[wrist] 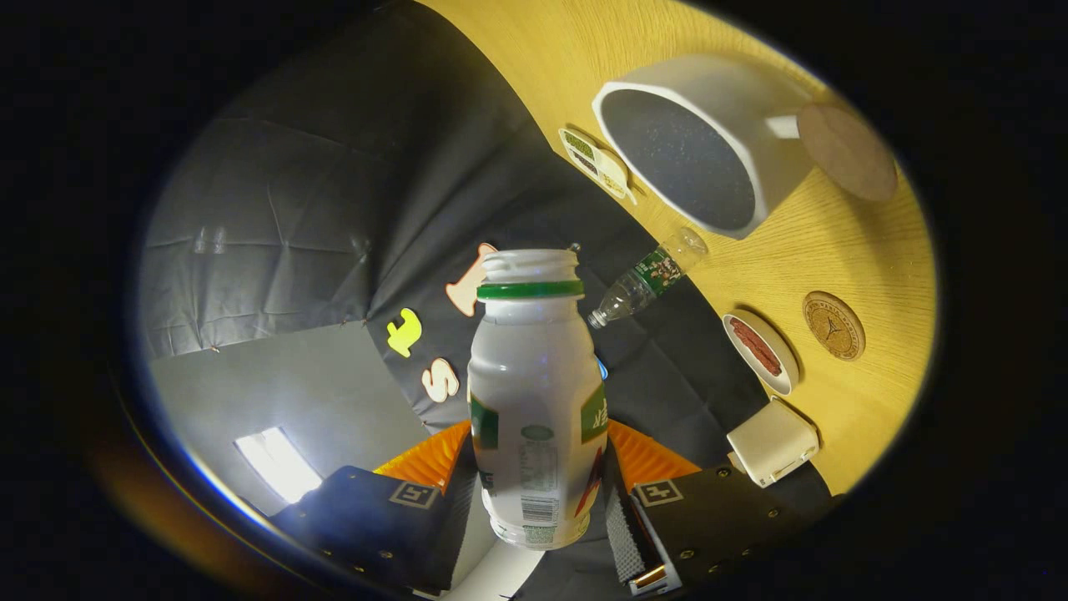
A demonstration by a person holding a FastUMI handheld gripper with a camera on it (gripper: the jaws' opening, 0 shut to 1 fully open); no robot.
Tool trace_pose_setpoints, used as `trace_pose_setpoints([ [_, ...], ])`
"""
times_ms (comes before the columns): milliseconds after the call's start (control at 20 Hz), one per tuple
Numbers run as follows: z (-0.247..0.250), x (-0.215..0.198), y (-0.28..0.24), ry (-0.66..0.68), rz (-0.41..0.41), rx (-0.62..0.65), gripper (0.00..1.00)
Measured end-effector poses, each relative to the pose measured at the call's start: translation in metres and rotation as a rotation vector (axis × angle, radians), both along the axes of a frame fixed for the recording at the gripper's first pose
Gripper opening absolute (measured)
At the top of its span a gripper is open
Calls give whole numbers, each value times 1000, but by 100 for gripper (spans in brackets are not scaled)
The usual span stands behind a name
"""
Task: Take the bottle from table, then pour the juice into the cup, finally place the bottle on the coaster
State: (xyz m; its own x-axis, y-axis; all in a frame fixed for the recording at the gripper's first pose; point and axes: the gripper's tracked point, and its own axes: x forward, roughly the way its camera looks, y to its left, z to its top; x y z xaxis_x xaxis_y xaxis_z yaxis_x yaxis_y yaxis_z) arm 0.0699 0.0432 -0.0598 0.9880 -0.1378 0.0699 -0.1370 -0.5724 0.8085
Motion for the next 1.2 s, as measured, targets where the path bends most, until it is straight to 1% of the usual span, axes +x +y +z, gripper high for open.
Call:
trace_pose_setpoints([
  [450, -2, -1, 2, 6, -1, 4, 70],
  [550, -3, -1, 3, 11, 3, -12, 70],
  [600, -7, -1, 6, 24, 18, -48, 70],
  [700, -20, 0, 21, 83, 65, -196, 70],
  [800, -38, 0, 33, 160, 127, -398, 70],
  [900, -49, -6, 36, 200, 155, -586, 70],
  [1050, -45, -15, 36, 176, 139, -794, 70],
  [1200, -48, -20, 39, 184, 127, -1018, 70],
])
